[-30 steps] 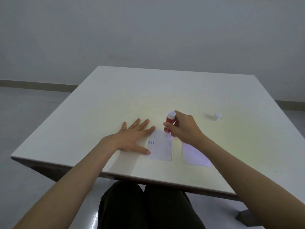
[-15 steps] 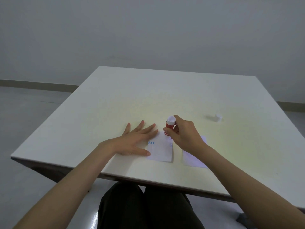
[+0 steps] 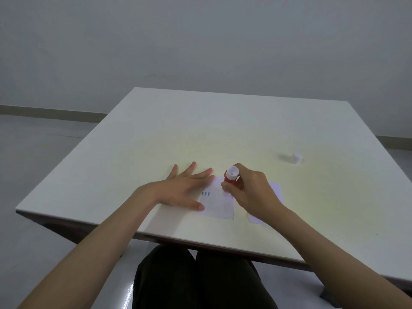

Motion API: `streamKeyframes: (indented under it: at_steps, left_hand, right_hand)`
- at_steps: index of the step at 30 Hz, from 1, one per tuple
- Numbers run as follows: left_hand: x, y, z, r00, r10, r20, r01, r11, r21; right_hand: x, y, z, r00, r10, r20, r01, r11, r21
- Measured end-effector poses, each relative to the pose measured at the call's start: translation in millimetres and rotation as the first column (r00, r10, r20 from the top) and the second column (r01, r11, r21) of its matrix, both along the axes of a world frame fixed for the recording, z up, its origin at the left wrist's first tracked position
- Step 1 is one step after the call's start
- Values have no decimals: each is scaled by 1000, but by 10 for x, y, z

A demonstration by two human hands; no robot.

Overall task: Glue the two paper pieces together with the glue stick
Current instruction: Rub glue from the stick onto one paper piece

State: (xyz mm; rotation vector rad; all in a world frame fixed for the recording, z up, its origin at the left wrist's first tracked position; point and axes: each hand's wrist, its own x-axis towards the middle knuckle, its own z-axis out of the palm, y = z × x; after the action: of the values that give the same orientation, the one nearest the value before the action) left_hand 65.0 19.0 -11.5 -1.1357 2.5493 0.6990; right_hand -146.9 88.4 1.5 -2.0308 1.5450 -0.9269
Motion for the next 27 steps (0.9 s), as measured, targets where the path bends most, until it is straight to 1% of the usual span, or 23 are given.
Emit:
streamKeyframes:
  at_steps: [4,7,9,11,14,17,22,27]
  left_hand:
    - [5,-3,-19,997,46,-64,-43,998,39]
    - [5,7,-23,996,54,-77,-50,997,50]
    - [-2,14,-12,995,55,-79,-51,998,48]
    - [-21,19,8,996,55,-69,-52,998,34]
    - [-29,25,41,999,24,-28,-24,1000,3]
    - [-13,26,57,999,22,-34,-22,1000,14]
    - [-2,20,34,998,40,-55,-39,999,29]
    - [14,10,-25,994,60,-88,-57,998,37]
  right_hand:
    - [39,211,2,999,46,-23,-45,999,23]
    - [42,311,-7,996,86,-27,-84,995,59]
    - [31,298,4,995,97,6,-97,990,99]
    - [0,194,23,997,54,51,-59,993,106]
    - [-63,-85,43,997,-64,52,59,995,83]
    - [-97,-295,44,991,-120,64,115,991,68]
    - [-67,-296,40,993,-115,12,114,993,19]
    - [20,50,35,989,10,-150,-22,997,-76]
